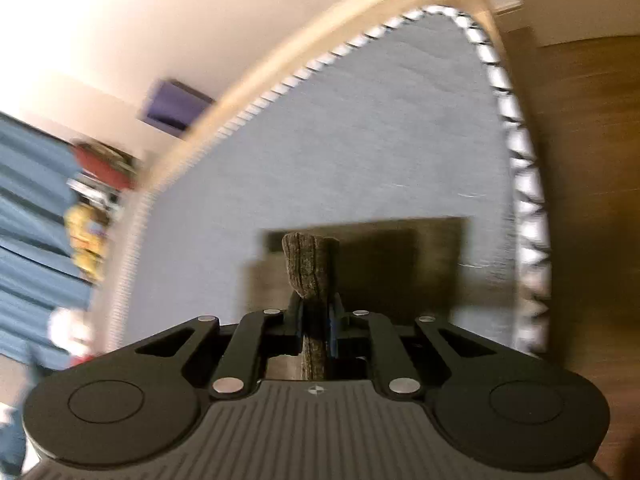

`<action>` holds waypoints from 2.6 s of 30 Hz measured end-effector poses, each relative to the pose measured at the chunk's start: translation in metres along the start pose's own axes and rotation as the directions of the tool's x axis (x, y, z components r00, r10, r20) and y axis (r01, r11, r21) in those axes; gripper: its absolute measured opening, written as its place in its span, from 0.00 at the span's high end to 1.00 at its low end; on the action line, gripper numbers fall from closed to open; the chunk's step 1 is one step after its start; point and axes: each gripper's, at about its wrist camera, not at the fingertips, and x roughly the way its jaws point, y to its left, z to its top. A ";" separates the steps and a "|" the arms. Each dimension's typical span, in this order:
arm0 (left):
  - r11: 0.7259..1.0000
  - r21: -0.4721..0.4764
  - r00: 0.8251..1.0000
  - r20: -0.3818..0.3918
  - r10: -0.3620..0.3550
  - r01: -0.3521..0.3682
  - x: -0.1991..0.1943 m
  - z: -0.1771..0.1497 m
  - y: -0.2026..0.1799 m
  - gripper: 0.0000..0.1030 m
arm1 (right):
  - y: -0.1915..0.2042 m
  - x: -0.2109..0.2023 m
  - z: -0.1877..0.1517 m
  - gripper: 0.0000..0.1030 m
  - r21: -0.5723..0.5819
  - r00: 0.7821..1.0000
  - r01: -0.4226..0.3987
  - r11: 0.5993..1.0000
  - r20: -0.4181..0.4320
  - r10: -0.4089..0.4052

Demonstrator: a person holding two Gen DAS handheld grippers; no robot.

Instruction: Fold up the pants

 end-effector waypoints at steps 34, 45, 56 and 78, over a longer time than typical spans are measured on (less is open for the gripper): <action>0.970 -0.224 0.990 -0.120 0.074 -0.100 0.017 -0.009 0.046 0.29 | 0.134 0.097 -0.063 0.49 -0.500 0.999 0.004 0.866 -0.036 -0.025; 0.850 -0.441 0.948 -0.260 0.186 -0.288 0.012 -0.051 0.124 0.29 | 0.159 0.152 -0.077 0.95 -0.480 0.964 0.258 0.839 0.073 -0.255; 0.785 -0.542 0.941 -0.301 0.153 -0.301 0.003 -0.075 0.154 0.29 | 0.147 0.137 -0.050 0.62 -0.269 0.973 0.209 0.940 0.150 -0.174; 0.634 -0.699 0.909 -0.416 0.015 -0.331 -0.030 -0.150 0.175 0.73 | 0.212 0.000 -0.117 0.40 -0.621 0.985 -0.100 0.777 0.046 0.164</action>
